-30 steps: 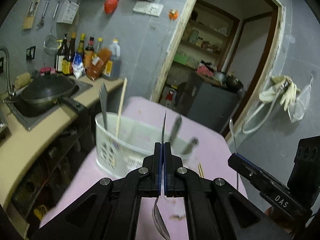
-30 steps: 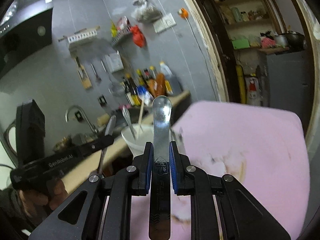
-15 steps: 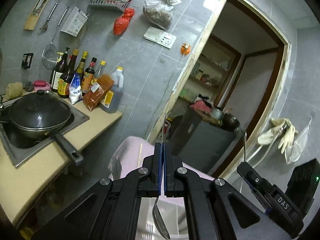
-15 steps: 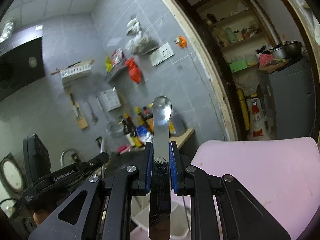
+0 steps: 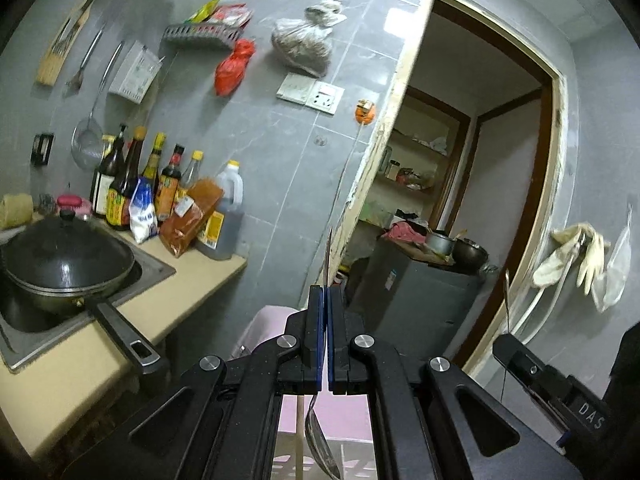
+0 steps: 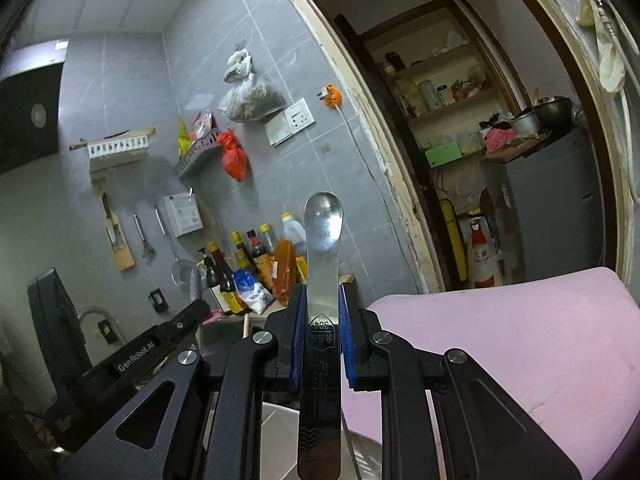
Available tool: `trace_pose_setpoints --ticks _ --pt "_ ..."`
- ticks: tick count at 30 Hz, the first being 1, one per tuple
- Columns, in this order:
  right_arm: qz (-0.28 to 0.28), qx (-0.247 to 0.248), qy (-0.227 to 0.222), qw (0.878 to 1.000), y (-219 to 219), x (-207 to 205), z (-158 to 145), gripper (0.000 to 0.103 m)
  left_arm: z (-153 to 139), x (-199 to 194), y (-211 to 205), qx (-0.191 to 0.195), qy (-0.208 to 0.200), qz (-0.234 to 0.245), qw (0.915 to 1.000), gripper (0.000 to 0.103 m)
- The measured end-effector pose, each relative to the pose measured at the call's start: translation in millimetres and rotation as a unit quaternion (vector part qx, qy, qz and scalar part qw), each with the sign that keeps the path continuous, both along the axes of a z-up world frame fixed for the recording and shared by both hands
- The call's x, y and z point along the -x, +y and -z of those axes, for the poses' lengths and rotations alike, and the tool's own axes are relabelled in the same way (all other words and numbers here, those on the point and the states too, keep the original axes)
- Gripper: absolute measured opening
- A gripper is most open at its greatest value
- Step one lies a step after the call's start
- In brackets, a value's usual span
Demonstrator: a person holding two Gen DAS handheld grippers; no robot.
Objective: Organize utensils
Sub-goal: 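Lower the spoon into the caddy with the left tool while the right tool releases the flat utensil there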
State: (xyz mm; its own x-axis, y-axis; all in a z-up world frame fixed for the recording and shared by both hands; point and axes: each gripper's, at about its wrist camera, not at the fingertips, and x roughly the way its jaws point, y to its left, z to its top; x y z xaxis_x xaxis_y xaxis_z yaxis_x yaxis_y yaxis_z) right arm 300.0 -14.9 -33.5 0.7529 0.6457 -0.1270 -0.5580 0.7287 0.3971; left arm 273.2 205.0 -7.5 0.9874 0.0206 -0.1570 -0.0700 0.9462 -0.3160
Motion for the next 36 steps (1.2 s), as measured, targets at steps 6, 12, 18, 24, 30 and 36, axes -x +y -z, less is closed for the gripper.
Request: trace_pose_setpoints --ticks 6,12,18,24,30,36 --pt "-0.014 0.015 -0.001 1.000 8.4 1.4 8.4 0.014 17.3 6.7 -12.5 -0.047 -0.020 0.000 0.9987 0.000" --pt "-0.019 0.031 0.004 0.999 12.7 4.9 14.4 0.014 32.3 6.7 -17.2 -0.077 -0.023 -0.002 0.9968 0.000" --pt "-0.017 0.045 0.003 0.999 17.6 8.9 17.8 0.014 39.6 7.0 -22.4 -0.098 -0.030 0.004 0.9947 0.001" --pt "-0.014 0.051 0.005 0.999 17.7 12.4 18.6 0.014 44.9 13.2 -24.6 -0.103 -0.022 0.012 0.9944 0.001" --pt "-0.009 0.055 0.008 0.998 13.1 15.9 17.0 0.014 49.6 19.0 -27.6 -0.110 -0.003 0.022 0.9937 0.002" --pt "-0.007 0.056 0.009 0.998 10.9 14.9 18.7 0.014 50.4 19.3 -32.6 -0.123 0.006 0.019 0.9923 0.002"
